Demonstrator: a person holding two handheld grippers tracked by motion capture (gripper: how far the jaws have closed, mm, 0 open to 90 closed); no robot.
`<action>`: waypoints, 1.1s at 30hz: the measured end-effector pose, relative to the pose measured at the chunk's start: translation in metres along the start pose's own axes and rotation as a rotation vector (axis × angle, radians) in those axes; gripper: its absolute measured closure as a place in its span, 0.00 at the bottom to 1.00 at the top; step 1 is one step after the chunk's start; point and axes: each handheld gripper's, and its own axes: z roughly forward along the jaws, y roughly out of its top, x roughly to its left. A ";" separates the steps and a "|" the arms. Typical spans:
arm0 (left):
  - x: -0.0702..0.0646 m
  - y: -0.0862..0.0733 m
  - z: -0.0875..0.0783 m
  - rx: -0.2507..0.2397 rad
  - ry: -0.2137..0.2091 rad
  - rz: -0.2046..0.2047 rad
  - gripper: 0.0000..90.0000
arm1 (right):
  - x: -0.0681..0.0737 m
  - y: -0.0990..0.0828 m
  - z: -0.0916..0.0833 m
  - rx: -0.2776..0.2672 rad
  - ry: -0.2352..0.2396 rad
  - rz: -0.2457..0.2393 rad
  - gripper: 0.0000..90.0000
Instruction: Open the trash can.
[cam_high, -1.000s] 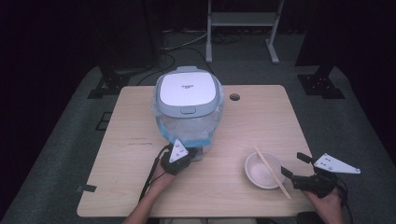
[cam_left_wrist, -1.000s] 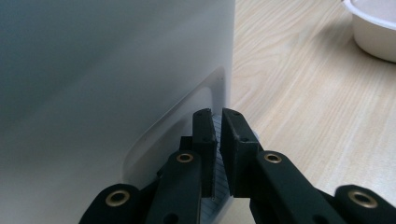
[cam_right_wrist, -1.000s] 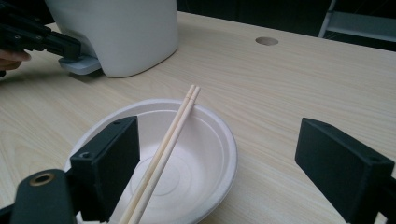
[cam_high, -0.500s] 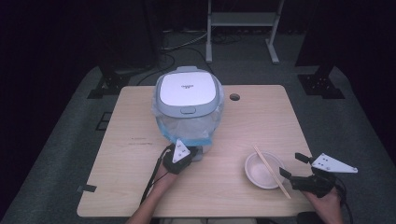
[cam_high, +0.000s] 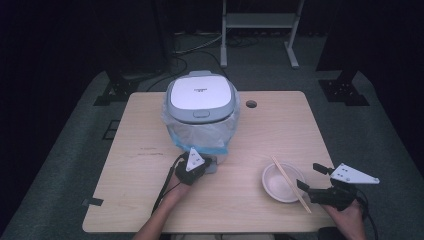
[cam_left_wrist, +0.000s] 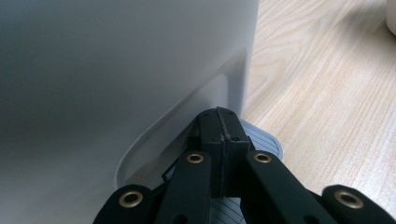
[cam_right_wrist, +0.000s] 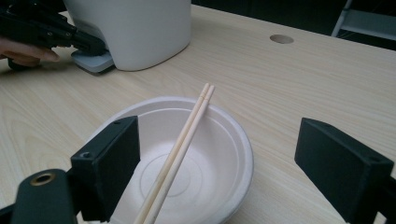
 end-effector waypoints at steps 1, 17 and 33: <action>0.000 0.001 0.001 0.024 0.000 0.004 1.00 | 0.000 0.001 0.000 0.003 0.002 -0.001 0.14; -0.001 0.002 0.008 0.098 0.001 0.031 1.00 | 0.017 0.024 0.015 0.111 0.129 -0.042 0.15; -0.001 0.002 0.008 0.098 0.001 0.031 1.00 | 0.019 0.034 0.048 0.323 0.152 -0.029 0.29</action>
